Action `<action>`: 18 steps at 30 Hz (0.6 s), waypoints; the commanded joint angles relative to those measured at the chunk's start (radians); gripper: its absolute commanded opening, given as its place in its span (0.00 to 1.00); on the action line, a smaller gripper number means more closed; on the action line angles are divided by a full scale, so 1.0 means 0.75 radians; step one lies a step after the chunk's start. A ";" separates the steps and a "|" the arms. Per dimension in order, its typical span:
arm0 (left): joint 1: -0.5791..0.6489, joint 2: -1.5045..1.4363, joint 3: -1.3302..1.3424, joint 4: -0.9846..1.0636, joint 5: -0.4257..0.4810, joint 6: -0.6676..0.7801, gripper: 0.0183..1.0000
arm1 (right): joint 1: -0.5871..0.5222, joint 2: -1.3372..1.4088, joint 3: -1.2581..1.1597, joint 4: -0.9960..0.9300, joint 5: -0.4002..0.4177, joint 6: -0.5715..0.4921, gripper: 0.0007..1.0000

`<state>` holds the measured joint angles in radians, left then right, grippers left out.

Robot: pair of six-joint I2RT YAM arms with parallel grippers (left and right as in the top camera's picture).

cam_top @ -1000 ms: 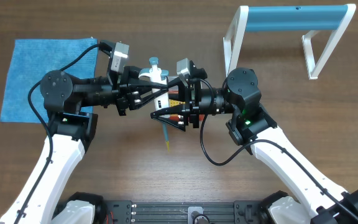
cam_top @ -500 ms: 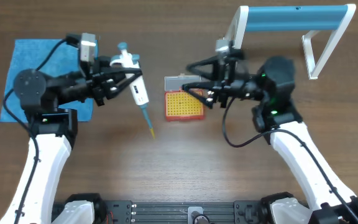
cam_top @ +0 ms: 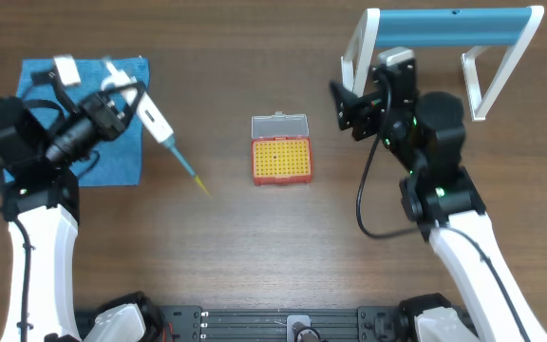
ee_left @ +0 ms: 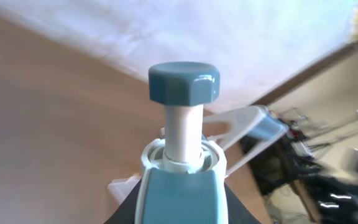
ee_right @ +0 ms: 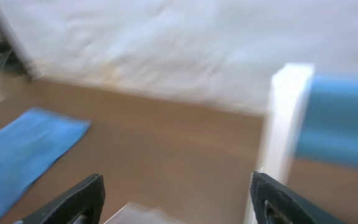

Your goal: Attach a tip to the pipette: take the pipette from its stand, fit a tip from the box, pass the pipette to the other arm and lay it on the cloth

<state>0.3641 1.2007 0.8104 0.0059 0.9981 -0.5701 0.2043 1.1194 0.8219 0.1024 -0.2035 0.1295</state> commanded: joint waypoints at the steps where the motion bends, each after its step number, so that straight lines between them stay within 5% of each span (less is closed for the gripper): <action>1: 0.003 -0.004 0.170 -0.456 -0.310 0.410 0.04 | 0.026 -0.260 0.009 -0.013 0.500 -0.122 0.85; 7: 0.003 0.121 0.627 -1.188 -0.695 0.787 0.06 | 0.026 -0.665 -0.005 -0.423 0.550 -0.231 0.86; 12: 0.003 0.469 1.020 -1.552 -0.843 0.984 0.03 | 0.026 -1.040 -0.076 -0.623 0.646 -0.230 0.86; 18: 0.002 0.801 1.332 -1.640 -0.950 1.038 0.04 | 0.026 -1.348 -0.183 -0.942 0.649 -0.195 0.86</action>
<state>0.3641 1.7218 1.7161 -1.2160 0.3462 0.1616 0.2192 0.1471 0.7071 -0.5533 0.2611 -0.0277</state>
